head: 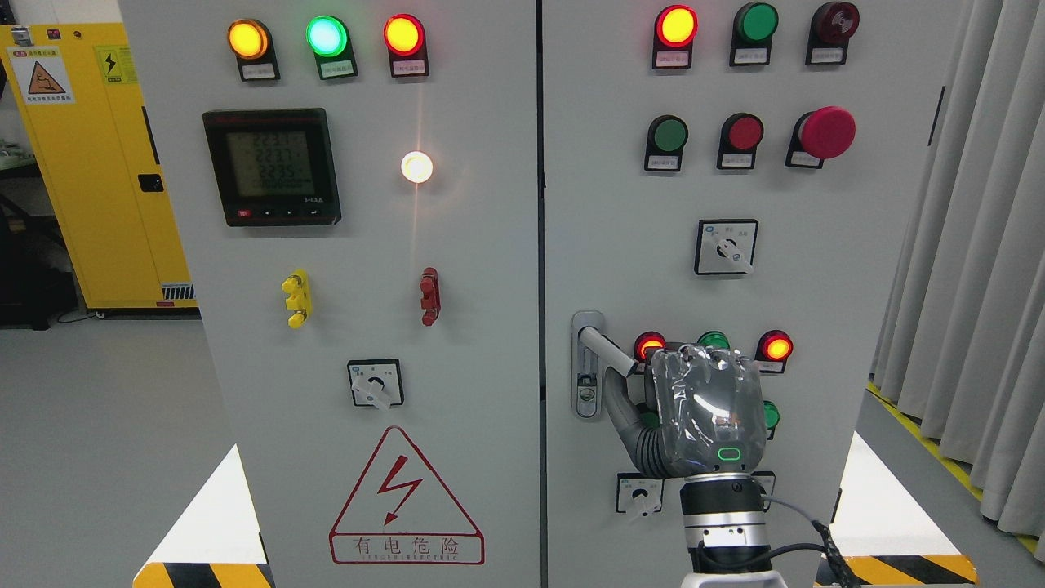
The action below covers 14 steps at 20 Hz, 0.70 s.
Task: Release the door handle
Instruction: 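Rotate the silver handle with the right hand to horizontal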
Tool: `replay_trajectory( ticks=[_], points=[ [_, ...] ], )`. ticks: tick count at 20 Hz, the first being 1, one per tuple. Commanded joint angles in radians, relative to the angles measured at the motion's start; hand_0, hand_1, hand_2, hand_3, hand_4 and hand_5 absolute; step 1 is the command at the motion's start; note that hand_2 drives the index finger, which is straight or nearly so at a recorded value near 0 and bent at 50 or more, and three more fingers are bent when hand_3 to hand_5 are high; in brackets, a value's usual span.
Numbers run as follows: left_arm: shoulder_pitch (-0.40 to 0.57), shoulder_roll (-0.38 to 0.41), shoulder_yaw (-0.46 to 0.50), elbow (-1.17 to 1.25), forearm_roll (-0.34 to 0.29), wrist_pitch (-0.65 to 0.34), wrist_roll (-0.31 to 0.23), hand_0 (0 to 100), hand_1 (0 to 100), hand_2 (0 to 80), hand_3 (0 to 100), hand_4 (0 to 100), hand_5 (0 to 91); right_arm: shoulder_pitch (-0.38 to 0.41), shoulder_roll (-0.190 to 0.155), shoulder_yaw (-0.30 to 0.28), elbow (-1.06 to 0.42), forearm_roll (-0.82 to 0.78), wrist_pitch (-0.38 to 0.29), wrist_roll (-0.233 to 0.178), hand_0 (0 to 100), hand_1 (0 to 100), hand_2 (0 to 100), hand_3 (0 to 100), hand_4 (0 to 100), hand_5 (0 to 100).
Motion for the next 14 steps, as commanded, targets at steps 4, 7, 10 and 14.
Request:
replay_trajectory(
  ticks=[4,7,10,14],
  points=[
    [-0.008,0.000,0.000,-0.014,0.000,0.000,0.000,12,56,0.0,0,0,0.0,-0.012,-0.003,-0.002,-0.001,-0.002,0.000,0.003,61,43,93,100,100,100],
    [-0.008,0.000,0.000,-0.014,0.000,0.000,0.000,12,56,0.0,0,0,0.0,-0.015,-0.003,-0.002,0.000,-0.002,0.000,0.003,61,43,93,100,100,100],
    [-0.008,0.000,0.000,-0.014,0.000,0.000,0.000,12,56,0.0,0,0,0.0,-0.018,-0.004,-0.002,-0.001,-0.002,0.000,0.003,61,43,93,100,100,100],
    [-0.008,0.000,0.000,-0.014,0.001,0.000,0.000,12,56,0.0,0,0,0.0,-0.029,-0.004,-0.016,0.000,-0.003,0.000,0.004,62,43,93,100,100,100]
  ],
)
